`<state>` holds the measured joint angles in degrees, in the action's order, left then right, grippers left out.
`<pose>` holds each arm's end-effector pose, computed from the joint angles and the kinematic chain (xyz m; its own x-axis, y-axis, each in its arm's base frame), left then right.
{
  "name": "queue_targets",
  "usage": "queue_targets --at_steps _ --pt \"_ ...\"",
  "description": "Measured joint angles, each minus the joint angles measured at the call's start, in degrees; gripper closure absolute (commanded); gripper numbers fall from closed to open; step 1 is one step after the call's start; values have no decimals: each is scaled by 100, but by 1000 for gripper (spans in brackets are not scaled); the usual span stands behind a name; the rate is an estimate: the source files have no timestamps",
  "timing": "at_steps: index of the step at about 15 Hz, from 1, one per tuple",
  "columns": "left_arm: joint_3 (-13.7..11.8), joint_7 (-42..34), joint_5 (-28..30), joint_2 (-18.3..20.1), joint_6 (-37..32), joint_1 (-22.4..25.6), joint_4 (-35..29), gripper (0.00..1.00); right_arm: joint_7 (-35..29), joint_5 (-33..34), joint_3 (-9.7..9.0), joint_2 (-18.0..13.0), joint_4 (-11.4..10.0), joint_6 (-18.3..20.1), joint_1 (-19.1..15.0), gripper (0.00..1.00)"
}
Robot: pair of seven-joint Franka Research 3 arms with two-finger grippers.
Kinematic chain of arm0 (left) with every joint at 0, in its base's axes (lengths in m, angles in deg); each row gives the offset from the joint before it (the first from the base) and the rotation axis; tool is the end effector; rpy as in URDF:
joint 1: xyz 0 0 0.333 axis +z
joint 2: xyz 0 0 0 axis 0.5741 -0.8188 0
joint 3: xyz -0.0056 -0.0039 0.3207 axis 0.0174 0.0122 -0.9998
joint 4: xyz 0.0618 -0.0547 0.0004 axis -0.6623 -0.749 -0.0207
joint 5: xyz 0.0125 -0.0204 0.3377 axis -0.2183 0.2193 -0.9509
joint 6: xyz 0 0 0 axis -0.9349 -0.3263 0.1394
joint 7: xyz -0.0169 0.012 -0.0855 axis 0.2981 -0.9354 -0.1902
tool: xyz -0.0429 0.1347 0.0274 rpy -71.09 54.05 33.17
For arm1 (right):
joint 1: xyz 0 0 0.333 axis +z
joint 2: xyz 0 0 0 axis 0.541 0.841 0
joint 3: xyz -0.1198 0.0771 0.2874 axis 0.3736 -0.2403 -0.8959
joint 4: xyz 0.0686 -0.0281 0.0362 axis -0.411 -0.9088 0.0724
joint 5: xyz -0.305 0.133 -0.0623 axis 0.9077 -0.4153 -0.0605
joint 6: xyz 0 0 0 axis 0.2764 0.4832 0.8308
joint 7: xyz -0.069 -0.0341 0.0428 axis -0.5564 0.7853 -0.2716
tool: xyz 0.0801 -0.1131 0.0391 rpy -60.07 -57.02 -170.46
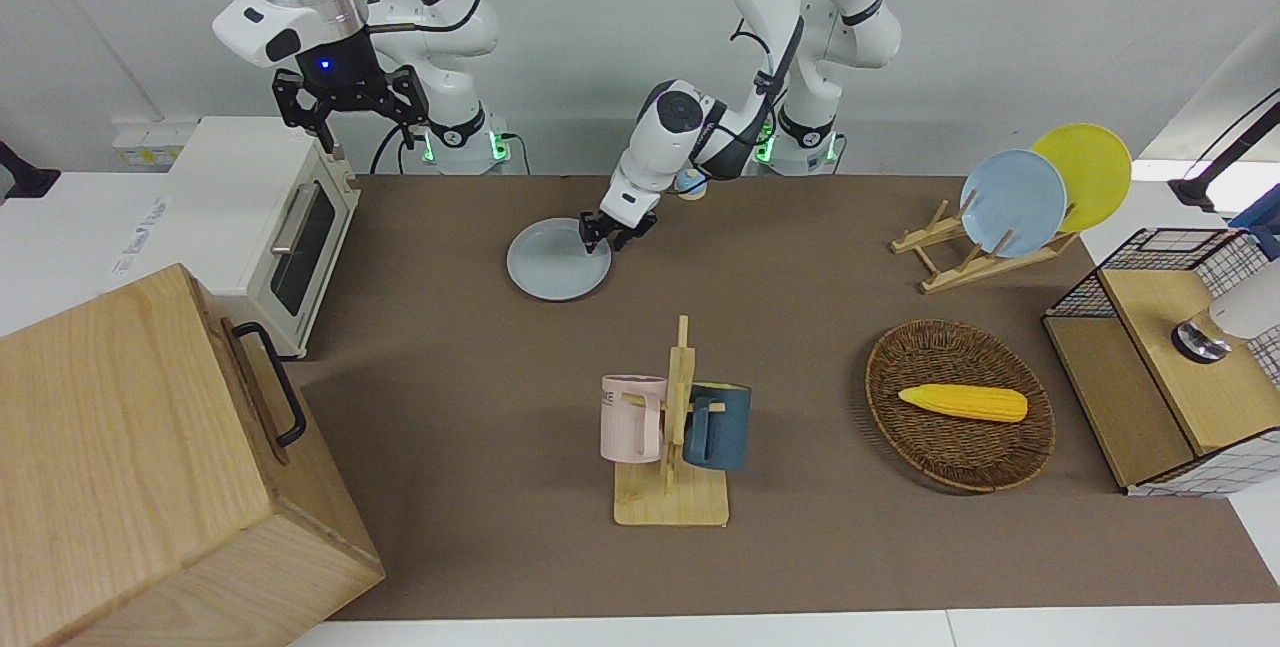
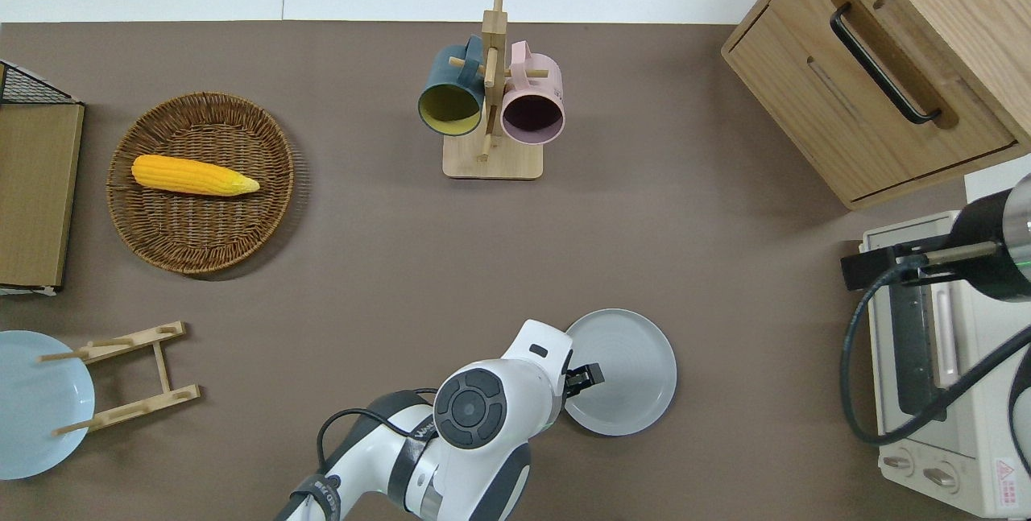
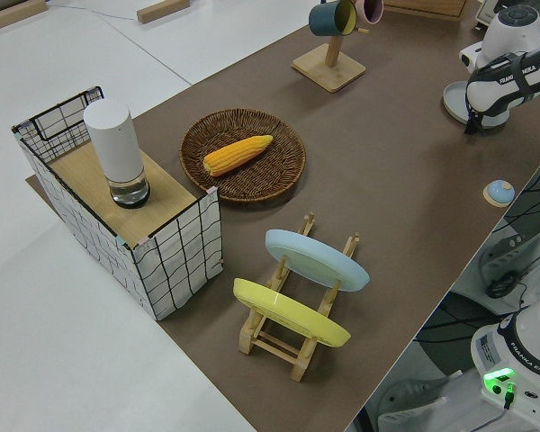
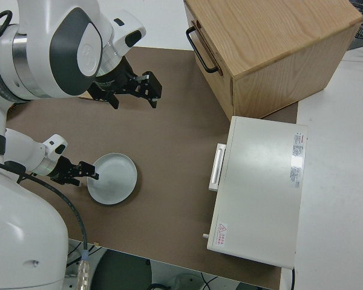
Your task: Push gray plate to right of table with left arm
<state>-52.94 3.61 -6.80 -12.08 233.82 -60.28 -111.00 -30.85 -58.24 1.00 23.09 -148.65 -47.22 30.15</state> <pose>0.3471 -0.3933 0.3126 0.9460 0.2734 -0.1741 0.3152 -0.9012 0.2976 0.4642 0.0433 0.6219 0.9955 0.0859 -0.0393 0.0877 -0.9950 0.0479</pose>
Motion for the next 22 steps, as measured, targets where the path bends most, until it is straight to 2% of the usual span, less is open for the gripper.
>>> queue_targets --at_steps 2,5,7,12,17,19,22 --pt "-239 -145 -2 169 -409 25 50 13 0 0 0 0 0 0 0 5" --pt "-741 -720 -3 543 -1384 146 262 13 0 0 0 0 0 0 0 5" --pt "-919 -1086 -21 768 -2145 427 535 13 0 0 0 0 0 0 0 5" --pt "-1139 -2199 -679 1122 -3896 1447 1377 11 0 0 0 0 0 0 0 5" --pt "-1385 -3302 -1416 1220 -4889 1982 1994 11 0 0 0 0 0 0 0 7" --pt "-1394 -3529 -1772 1269 -5124 2116 2189 9 0 0 0 0 0 0 0 5" --pt "-1392 -3629 -1908 1340 -5639 2273 2679 9 0 0 0 0 0 0 0 5"
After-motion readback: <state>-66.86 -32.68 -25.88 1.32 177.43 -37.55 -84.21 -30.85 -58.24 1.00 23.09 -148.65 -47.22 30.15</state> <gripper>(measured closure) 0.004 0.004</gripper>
